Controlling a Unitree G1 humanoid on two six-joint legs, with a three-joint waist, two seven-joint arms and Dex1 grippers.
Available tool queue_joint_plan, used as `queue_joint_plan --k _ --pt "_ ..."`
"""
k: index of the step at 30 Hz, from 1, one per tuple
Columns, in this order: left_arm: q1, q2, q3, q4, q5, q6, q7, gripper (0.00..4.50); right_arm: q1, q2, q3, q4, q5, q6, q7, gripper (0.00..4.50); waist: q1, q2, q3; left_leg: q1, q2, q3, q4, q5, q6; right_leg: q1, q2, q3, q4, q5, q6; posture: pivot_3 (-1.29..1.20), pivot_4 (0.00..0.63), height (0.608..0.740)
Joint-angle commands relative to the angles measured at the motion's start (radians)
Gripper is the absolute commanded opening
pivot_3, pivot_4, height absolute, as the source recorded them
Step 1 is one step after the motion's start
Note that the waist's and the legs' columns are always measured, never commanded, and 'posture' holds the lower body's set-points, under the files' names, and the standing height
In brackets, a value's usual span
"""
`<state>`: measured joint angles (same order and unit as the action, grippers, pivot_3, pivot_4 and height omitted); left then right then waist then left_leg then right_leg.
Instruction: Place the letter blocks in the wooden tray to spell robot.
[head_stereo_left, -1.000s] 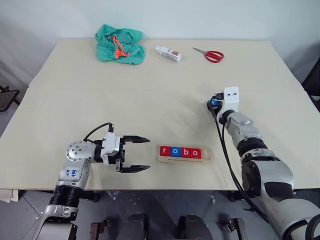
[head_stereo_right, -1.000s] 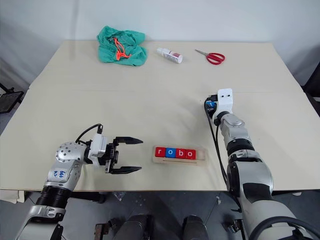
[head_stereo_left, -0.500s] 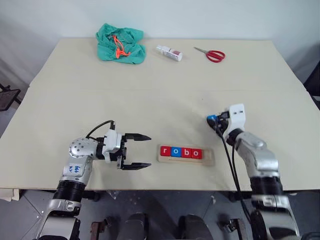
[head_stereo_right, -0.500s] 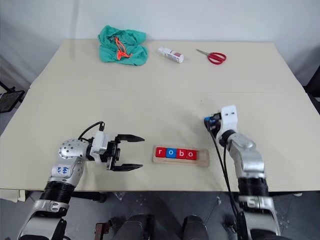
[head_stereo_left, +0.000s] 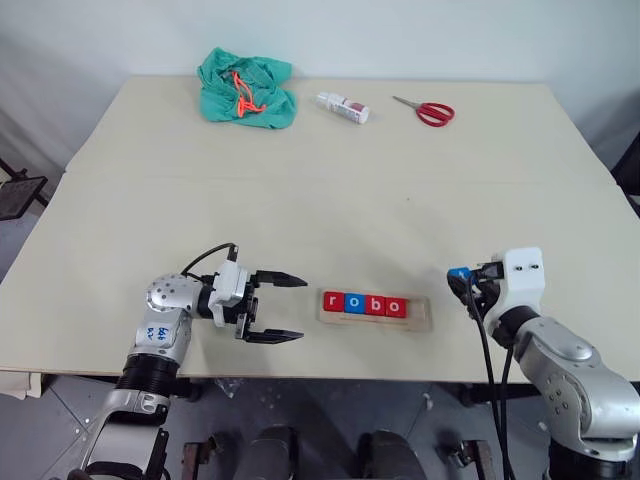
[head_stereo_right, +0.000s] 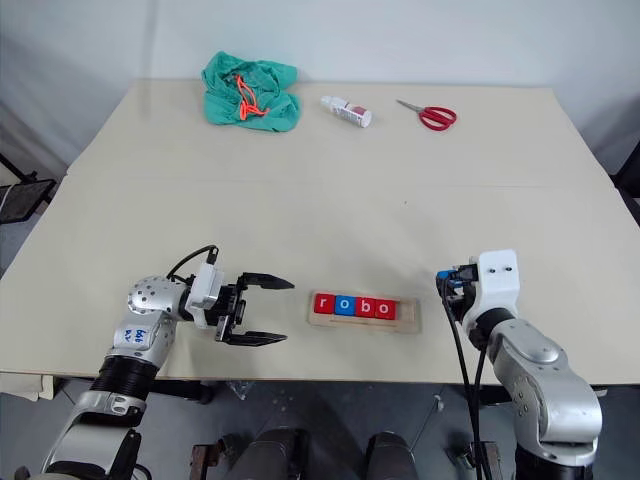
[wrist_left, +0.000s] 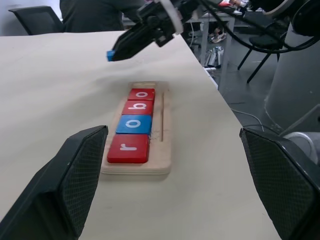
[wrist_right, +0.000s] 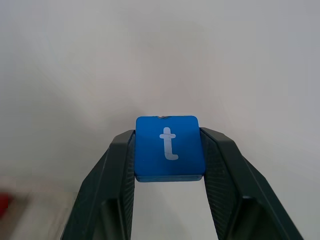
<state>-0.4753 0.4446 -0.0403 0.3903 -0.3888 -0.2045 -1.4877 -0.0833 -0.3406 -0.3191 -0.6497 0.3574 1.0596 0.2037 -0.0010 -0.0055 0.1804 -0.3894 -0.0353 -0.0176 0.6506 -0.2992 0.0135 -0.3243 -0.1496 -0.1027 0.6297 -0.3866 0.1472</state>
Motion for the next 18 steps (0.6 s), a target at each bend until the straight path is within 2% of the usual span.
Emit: queue_joint_plan --k 1,12,18 --pt "-0.021 -0.001 0.005 0.004 -0.011 -0.015 -0.012 4.50 0.033 0.039 -0.026 -0.105 0.018 0.067 -0.052 1.47 0.000 0.000 0.000 0.000 0.000 0.000 0.000 0.000 0.000 0.000 0.000 0.000 0.000 0.000 0.000 0.00 0.150 0.740" --pt "-0.035 0.004 0.011 0.023 -0.007 -0.028 -0.014 4.50 0.111 0.133 -0.009 -0.186 -0.003 0.153 -0.147 1.47 0.000 0.000 0.000 0.001 0.000 -0.001 -0.001 0.000 0.000 0.000 0.000 0.000 0.001 0.000 0.000 0.00 0.150 0.740" --pt "-0.041 0.004 0.012 0.034 -0.005 -0.037 -0.014 4.50 0.128 0.156 -0.005 -0.225 0.011 0.175 -0.150 3.43 0.000 0.000 0.000 0.001 0.000 -0.001 -0.001 0.000 0.000 0.000 0.000 0.000 0.001 0.000 0.000 0.00 0.150 0.740"
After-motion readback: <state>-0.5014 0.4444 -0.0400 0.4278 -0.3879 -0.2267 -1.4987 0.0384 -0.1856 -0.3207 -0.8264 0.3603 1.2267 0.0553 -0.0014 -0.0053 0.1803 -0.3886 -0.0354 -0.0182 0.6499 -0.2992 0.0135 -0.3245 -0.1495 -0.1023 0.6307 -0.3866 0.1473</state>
